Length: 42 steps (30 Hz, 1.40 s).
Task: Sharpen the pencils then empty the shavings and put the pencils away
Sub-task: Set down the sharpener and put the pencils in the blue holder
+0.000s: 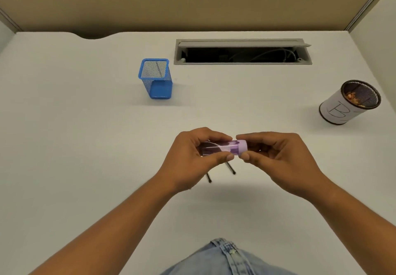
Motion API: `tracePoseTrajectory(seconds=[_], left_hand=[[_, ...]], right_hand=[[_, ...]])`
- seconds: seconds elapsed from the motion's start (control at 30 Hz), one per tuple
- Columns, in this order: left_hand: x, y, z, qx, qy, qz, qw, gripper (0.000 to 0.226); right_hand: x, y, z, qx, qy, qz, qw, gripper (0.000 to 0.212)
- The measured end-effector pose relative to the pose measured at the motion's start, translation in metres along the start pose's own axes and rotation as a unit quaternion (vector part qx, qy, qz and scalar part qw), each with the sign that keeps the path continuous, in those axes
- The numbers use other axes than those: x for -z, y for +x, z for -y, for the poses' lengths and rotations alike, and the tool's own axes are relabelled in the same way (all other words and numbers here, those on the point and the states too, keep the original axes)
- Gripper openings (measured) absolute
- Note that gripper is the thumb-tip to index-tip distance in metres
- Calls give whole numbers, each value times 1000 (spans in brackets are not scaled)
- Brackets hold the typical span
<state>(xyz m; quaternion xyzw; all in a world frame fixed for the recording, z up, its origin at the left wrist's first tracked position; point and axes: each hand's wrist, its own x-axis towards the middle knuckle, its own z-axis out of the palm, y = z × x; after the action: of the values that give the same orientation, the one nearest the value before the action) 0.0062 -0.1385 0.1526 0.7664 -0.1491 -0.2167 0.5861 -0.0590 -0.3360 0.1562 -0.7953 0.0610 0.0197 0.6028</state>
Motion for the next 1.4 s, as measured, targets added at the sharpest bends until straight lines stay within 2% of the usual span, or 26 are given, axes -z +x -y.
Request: tracePoseTrajectory(seconds=[0.37,0.67,0.77,0.87,1.1,1.4], left_hand=[[27,-5,23,-65,35,-33,997,28],[7,36,31,-109,155,-20,982,29],[-2,52,36,-93,205,-15,974,44],[-7,65,43,-68,232,-30,970,53],[0,66,61,-17,241,-69,968,48],[11,50,80,28,203,-95,974,39]], right_hand=[[-34,12,2,-2,-8,8,1000,32],[-9,43,-9,47,-207,15,977,25],[5,57,-28,47,-256,6,965,27],[18,68,-56,4,-262,-20,965,25],[33,79,-101,-48,-306,-40,950,20],[35,82,-104,-74,-325,-36,942,22]])
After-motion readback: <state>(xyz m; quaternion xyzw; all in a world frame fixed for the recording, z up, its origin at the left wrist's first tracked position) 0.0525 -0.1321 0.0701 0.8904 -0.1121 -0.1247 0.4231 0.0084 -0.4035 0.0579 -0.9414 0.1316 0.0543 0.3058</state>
